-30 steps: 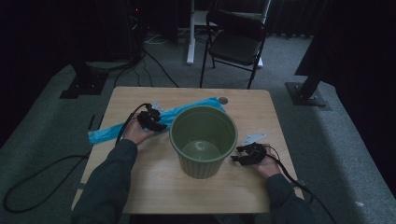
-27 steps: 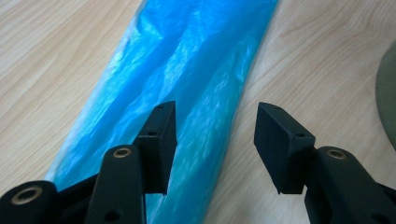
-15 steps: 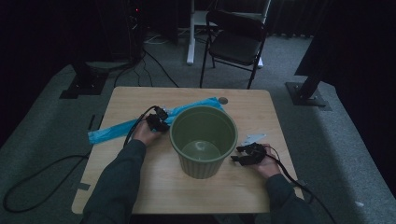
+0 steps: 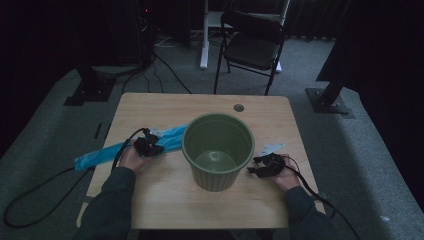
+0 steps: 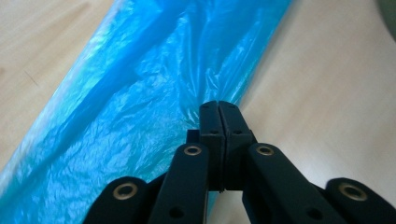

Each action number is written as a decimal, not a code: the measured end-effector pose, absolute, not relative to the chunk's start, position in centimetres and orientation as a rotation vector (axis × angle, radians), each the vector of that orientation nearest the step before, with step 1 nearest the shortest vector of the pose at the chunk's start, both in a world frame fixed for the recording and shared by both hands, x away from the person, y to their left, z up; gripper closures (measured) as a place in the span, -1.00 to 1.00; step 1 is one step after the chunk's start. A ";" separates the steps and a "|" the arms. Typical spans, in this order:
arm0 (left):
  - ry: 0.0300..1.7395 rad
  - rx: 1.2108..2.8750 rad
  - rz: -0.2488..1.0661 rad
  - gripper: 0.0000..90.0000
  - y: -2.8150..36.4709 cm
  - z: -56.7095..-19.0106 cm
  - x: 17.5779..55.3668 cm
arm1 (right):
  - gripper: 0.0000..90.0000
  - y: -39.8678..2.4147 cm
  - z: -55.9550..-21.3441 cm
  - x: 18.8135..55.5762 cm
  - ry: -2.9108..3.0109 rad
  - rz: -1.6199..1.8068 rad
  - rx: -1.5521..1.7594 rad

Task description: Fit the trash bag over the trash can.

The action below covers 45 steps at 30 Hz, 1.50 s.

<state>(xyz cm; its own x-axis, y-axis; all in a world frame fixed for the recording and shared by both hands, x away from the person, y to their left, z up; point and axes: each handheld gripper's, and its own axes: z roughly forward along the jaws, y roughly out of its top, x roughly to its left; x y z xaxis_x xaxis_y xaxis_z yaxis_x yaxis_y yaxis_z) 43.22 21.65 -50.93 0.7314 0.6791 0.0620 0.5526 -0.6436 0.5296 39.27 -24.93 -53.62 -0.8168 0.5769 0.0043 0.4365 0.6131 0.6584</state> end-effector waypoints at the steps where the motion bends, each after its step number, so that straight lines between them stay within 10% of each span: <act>1: 0.936 2.448 0.351 0.74 21.6 -50.9 43.2 | 0.00 -24.9 -53.6 39.3 2.630 0.990 0.838; 10: 0.872 2.429 0.366 -0.01 19.3 -50.8 44.1 | 0.00 -24.9 -53.6 39.2 2.628 0.991 0.838; 30: 0.973 2.439 0.291 -0.10 20.4 -52.1 47.8 | -0.01 -25.0 -53.7 39.2 2.628 0.996 0.835; 45: 1.031 2.404 0.318 0.79 20.3 -51.9 47.7 | -0.04 -25.0 -53.7 39.1 2.621 1.004 0.836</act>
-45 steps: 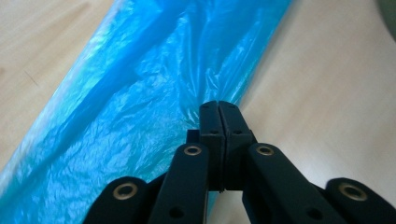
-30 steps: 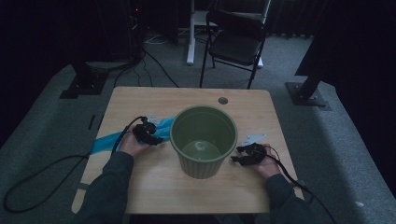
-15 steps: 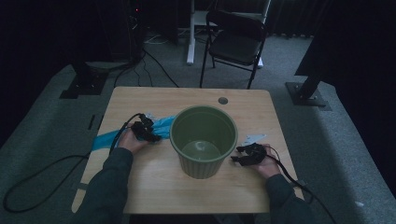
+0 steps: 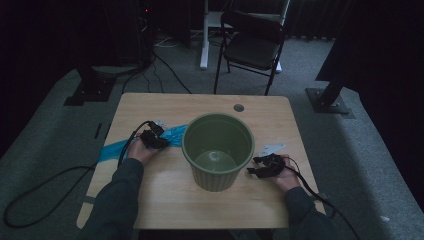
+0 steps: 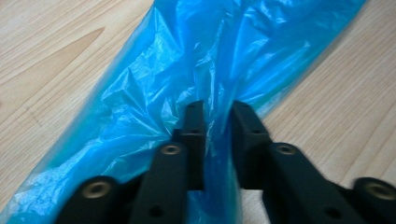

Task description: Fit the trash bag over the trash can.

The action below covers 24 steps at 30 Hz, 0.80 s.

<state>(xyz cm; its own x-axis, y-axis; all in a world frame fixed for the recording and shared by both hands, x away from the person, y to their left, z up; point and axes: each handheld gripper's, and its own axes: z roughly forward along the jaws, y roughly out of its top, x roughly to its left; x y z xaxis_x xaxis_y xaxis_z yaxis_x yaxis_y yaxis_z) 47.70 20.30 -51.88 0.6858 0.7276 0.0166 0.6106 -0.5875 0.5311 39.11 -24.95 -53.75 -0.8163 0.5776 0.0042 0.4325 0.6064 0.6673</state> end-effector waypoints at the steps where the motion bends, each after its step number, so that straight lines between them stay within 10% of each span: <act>1: 1.022 2.403 0.317 0.86 20.3 -51.9 47.7 | -0.04 -24.9 -53.7 39.1 2.621 1.005 0.836; 24: 0.896 2.276 0.360 0.99 23.7 -45.9 45.8 | -0.04 -25.0 -53.8 39.1 2.619 1.007 0.836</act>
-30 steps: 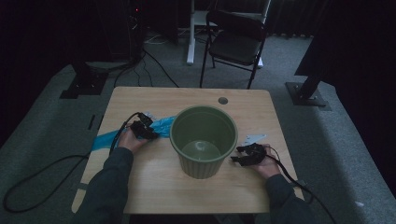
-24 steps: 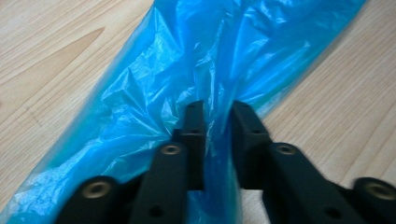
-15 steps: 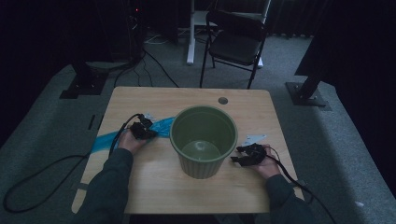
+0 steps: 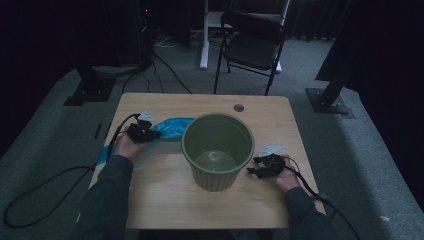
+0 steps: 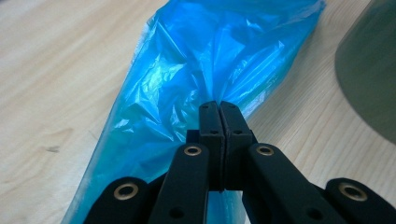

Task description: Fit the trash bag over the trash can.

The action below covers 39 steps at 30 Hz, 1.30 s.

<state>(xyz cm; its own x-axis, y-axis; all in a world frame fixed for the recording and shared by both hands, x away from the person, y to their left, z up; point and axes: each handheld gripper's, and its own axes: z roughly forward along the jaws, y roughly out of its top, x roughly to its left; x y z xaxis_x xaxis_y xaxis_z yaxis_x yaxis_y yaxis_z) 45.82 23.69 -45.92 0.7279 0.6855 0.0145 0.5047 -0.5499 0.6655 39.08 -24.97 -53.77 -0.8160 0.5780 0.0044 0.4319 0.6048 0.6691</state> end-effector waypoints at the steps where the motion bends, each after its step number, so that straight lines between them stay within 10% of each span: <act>1: 0.891 2.272 0.365 0.99 23.8 -45.6 45.8 | -0.04 -25.0 -53.8 39.1 2.619 1.008 0.836; 39: 0.635 2.021 0.333 0.99 24.1 -33.6 43.1 | -0.05 -25.0 -53.8 39.0 2.615 1.013 0.837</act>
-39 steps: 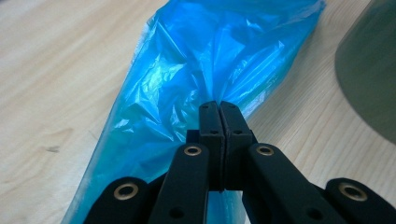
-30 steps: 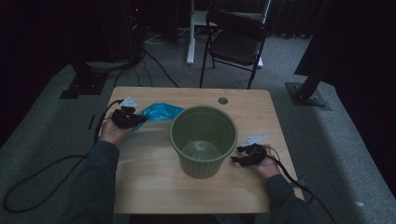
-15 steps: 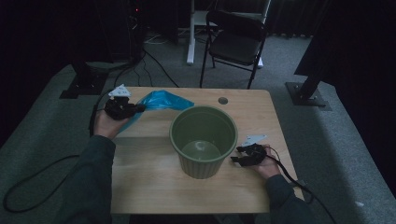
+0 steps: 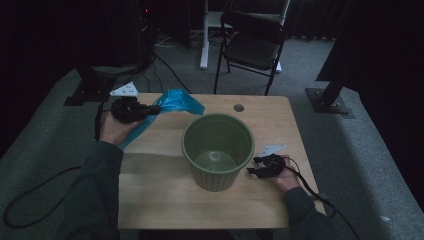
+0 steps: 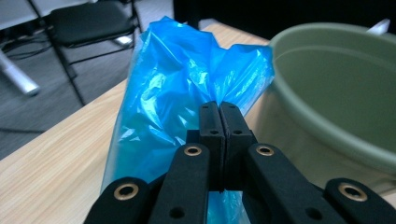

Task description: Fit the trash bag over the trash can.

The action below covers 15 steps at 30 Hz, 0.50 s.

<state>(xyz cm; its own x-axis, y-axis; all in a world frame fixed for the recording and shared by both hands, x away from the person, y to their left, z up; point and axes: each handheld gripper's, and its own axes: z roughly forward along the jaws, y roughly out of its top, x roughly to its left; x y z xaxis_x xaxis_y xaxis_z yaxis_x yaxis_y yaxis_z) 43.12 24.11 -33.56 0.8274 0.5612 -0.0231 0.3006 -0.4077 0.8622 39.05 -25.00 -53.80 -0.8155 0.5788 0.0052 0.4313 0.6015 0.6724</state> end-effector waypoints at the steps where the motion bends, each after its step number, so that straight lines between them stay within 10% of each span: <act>1: 0.623 2.016 0.332 0.99 24.0 -33.1 42.9 | -0.05 -25.0 -53.8 39.0 2.615 1.013 0.837; 15: 0.505 1.970 0.292 0.99 23.0 -30.4 41.1 | -0.05 -25.0 -53.8 39.0 2.614 1.013 0.837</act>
